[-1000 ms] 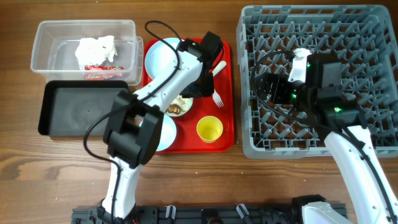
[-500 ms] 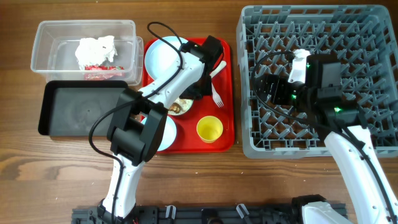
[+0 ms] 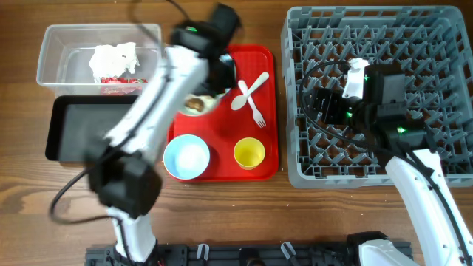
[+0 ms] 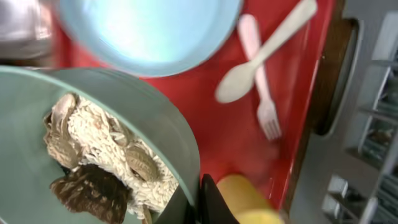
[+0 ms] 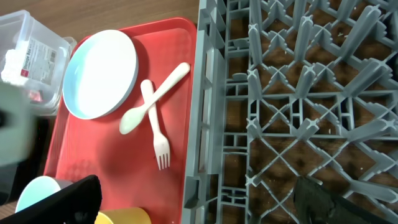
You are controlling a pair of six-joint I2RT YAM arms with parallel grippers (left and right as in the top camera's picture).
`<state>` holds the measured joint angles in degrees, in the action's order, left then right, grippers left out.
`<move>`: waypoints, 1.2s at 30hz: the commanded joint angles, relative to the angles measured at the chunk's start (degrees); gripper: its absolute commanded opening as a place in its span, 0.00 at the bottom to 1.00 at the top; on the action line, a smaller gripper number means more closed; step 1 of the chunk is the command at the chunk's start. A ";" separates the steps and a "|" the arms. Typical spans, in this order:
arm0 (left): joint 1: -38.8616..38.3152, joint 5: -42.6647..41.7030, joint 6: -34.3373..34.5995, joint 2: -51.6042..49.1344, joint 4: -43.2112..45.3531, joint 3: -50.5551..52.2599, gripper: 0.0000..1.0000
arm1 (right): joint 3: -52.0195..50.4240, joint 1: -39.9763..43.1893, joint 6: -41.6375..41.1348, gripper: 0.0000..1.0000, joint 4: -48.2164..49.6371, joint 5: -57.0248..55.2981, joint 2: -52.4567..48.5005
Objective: Sort waste into correct bins and load items into the dishwasher rack
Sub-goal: 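Grasp the green bowl with the left gripper and lift it over black tray, then tilt the green bowl with the left gripper to pour rice onto black tray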
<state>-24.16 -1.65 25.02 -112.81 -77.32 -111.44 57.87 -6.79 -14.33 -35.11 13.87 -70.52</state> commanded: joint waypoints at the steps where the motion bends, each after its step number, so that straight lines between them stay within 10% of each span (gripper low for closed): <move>1: 10.67 -4.63 -6.16 4.76 -5.42 -0.92 0.04 | 0.90 0.11 -0.90 1.00 0.33 -0.52 -0.42; 15: 44.46 -47.50 -35.50 4.81 4.61 22.75 0.04 | 0.90 0.11 -1.31 1.00 0.09 -0.52 -0.42; 24: 64.26 -72.37 -35.76 4.79 24.24 41.07 0.04 | 0.90 0.11 -2.38 1.00 -0.11 -0.52 -0.42; 36: 71.87 -88.70 -34.58 4.79 24.30 41.94 0.04 | 0.90 0.11 -2.84 1.00 -0.15 -0.52 -0.42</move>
<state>47.35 -84.90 -9.39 -108.53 -53.06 -69.80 57.87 -6.79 -16.51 -35.27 13.87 -70.52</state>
